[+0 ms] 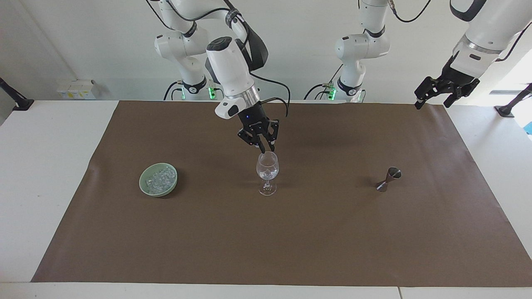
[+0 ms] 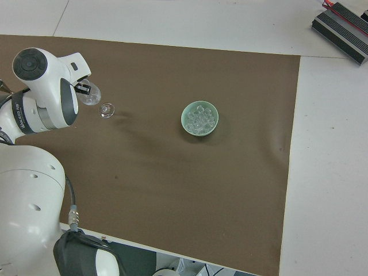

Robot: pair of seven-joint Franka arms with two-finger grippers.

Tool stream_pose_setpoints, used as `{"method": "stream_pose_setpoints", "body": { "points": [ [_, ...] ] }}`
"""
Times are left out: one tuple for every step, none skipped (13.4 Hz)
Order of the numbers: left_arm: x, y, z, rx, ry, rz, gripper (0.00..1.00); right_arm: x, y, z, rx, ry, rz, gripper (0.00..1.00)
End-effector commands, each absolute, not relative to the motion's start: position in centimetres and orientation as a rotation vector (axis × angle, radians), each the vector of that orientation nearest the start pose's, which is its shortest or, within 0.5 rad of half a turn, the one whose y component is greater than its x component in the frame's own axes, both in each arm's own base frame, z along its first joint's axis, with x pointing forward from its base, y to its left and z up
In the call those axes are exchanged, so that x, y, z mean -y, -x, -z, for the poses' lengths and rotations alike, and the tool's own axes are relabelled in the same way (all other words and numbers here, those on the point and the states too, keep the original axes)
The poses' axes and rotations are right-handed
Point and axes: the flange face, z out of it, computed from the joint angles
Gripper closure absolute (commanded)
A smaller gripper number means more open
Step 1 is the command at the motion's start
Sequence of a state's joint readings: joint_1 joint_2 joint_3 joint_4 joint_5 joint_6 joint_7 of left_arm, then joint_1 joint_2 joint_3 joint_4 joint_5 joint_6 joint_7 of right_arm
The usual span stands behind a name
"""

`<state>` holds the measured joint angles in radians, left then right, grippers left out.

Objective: Pour wine and add ice with both arms

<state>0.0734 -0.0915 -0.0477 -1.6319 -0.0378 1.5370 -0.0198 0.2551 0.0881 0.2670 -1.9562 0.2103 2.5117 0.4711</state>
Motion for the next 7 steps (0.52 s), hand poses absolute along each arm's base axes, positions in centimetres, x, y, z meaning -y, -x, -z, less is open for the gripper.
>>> {"method": "stream_pose_setpoints", "body": {
  "points": [
    [-0.7, -51.3, -64.3, 0.062, 3.156, -0.01, 0.0, -27.4, -52.9, -51.0, -0.186, 2.716, 0.476, 0.27],
    [-0.8, -51.3, -64.2, 0.062, 3.157, -0.012, 0.0, -25.3, -52.6, -51.9, -0.217, 2.73, 0.488, 0.19],
    [-1.2, -51.5, -64.6, 0.081, 3.157, 0.009, 0.0, -23.7, -52.2, -52.5, -0.236, 2.75, 0.474, 0.0],
    [-1.1, -51.4, -65.0, 0.065, 3.161, 0.019, 0.0, -22.0, -52.2, -53.4, -0.255, 2.77, 0.461, 0.0],
    [-0.4, -51.3, -65.0, 0.043, 3.161, 0.005, 0.0, -20.5, -52.0, -54.1, -0.268, 2.789, 0.448, 0.0],
    [0.7, -51.2, -64.9, 0.023, 3.16, -0.003, 0.0, -19.1, -51.8, -54.7, -0.271, 2.818, 0.426, 0.0],
    [1.9, -51.2, -65.1, -0.006, 3.159, 0.001, 0.0, -17.8, -51.8, -55.0, -0.273, 2.841, 0.395, 0.0]
  ]
}}
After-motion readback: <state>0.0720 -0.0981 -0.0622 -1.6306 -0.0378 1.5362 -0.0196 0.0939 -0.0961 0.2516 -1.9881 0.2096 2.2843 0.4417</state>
